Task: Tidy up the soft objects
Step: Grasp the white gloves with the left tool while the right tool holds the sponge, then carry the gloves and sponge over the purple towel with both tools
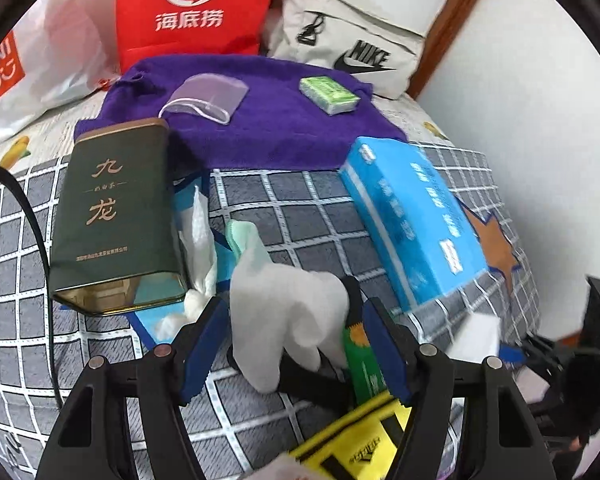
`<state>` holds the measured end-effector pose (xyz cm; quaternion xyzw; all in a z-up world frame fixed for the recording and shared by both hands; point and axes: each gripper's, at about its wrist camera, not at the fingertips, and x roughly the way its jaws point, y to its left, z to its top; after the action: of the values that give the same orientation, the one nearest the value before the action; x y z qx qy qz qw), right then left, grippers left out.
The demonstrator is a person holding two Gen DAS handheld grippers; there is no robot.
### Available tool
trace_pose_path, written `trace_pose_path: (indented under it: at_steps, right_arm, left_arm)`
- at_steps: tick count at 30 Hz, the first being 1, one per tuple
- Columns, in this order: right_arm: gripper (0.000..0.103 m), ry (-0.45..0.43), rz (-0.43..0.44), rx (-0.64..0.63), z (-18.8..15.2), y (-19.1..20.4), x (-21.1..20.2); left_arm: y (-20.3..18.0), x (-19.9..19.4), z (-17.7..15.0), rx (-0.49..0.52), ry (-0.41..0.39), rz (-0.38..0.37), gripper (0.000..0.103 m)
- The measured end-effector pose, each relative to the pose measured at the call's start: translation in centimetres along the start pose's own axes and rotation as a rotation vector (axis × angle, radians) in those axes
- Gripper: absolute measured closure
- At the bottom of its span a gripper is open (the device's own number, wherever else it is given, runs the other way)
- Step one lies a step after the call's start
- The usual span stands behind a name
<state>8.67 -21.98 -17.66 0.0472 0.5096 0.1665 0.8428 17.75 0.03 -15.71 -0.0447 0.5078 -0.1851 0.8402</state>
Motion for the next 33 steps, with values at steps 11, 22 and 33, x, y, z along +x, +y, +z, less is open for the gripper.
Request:
trace_pose_path:
  at_steps: [11, 22, 33]
  right_arm:
    - [0.051, -0.018, 0.019, 0.055, 0.8, -1.5, -0.6]
    - [0.051, -0.069, 0.035, 0.067, 1.9, -1.5, -2.7]
    - [0.051, -0.158, 0.056, 0.061, 6.1, -0.9, -4.8]
  left_arm:
    - [0.0, 1.9, 0.2, -0.014, 0.015, -0.02, 0.09]
    - [-0.9, -3.8, 1.0, 0.038, -0.085, -0.07, 0.091]
    - [-0.4, -7.0, 3.2, 0.044, -0.16, -0.016, 0.091]
